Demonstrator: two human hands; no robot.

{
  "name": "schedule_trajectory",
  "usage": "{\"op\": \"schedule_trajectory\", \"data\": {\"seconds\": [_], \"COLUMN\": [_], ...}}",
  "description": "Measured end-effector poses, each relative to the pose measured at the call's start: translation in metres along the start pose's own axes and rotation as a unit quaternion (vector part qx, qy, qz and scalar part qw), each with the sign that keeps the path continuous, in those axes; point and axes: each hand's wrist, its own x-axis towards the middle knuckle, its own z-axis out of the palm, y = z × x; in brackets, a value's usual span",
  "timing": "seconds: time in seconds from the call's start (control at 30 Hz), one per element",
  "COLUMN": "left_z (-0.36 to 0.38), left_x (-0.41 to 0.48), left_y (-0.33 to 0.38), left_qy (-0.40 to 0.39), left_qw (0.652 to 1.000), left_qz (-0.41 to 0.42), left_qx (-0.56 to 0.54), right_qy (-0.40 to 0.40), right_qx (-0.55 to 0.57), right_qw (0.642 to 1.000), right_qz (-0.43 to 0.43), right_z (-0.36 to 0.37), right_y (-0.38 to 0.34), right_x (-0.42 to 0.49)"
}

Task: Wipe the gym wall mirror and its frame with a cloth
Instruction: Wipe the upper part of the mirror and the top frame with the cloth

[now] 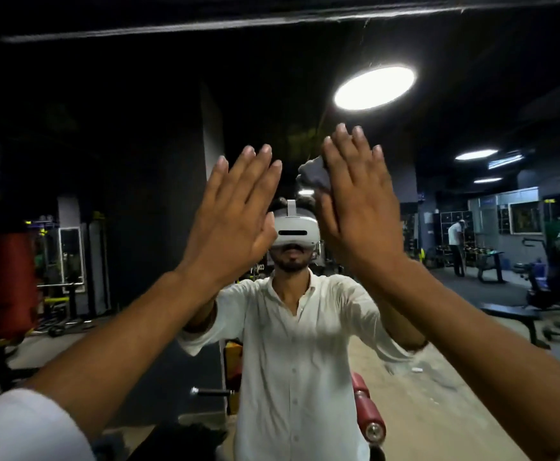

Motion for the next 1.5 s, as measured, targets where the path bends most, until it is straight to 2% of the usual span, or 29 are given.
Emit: {"op": "schedule_trajectory", "data": {"seconds": [0.17, 0.33, 0.37, 0.5, 0.63, 0.7, 0.8, 0.93, 1.0, 1.1, 1.17, 1.27, 1.4, 1.43, 1.5], "left_z": [0.007, 0.005, 0.007, 0.012, 0.013, 0.014, 0.016, 0.014, 0.013, 0.015, 0.016, 0.015, 0.015, 0.015, 0.015], "left_x": [-0.001, 0.005, 0.004, -0.005, -0.015, -0.028, -0.062, -0.124, -0.146, -0.157, -0.162, -0.175, -0.178, -0.178, -0.178], "left_y": [0.008, 0.016, 0.022, 0.035, 0.042, 0.052, 0.074, 0.112, 0.123, 0.127, 0.128, 0.134, 0.138, 0.138, 0.138], "left_qy": [-0.005, -0.018, -0.023, -0.029, -0.043, -0.047, -0.049, -0.076, -0.088, -0.077, -0.068, -0.079, -0.075, -0.072, -0.072], "left_qw": [1.0, 0.999, 0.999, 0.999, 0.998, 0.998, 0.999, 0.997, 0.996, 0.996, 0.996, 0.994, 0.995, 0.996, 0.996], "left_qz": [-0.014, 0.029, 0.026, 0.021, 0.048, 0.036, 0.009, 0.0, 0.002, 0.011, 0.041, 0.067, 0.059, 0.058, 0.053], "left_qx": [0.015, 0.007, 0.008, 0.02, 0.013, 0.004, -0.005, -0.018, -0.031, -0.031, -0.031, -0.034, -0.018, -0.016, -0.023], "right_qy": [-0.046, 0.024, 0.022, -0.019, -0.001, -0.009, -0.076, -0.154, -0.147, -0.117, -0.131, -0.192, -0.243, -0.243, -0.235], "right_qx": [-0.013, 0.033, 0.036, 0.016, 0.048, 0.054, 0.053, 0.04, 0.022, 0.048, 0.083, 0.068, 0.003, -0.006, 0.011], "right_qw": [0.99, 0.998, 0.998, 0.998, 0.999, 0.998, 0.993, 0.955, 0.956, 0.985, 0.983, 0.952, 0.878, 0.874, 0.904], "right_qz": [-0.129, 0.039, 0.038, -0.062, 0.008, 0.016, -0.076, -0.249, -0.253, -0.119, -0.099, -0.23, -0.412, -0.421, -0.357], "right_z": [0.0, -0.009, -0.008, -0.006, -0.014, -0.013, -0.009, -0.016, -0.019, -0.019, -0.015, -0.009, 0.002, 0.002, -0.006], "right_y": [0.012, 0.037, 0.033, 0.041, 0.053, 0.042, 0.017, 0.013, 0.022, 0.014, -0.002, -0.012, 0.01, 0.018, 0.031], "right_x": [-0.018, 0.006, 0.003, -0.02, -0.033, -0.058, -0.131, -0.214, -0.227, -0.24, -0.264, -0.32, -0.354, -0.349, -0.339]}}
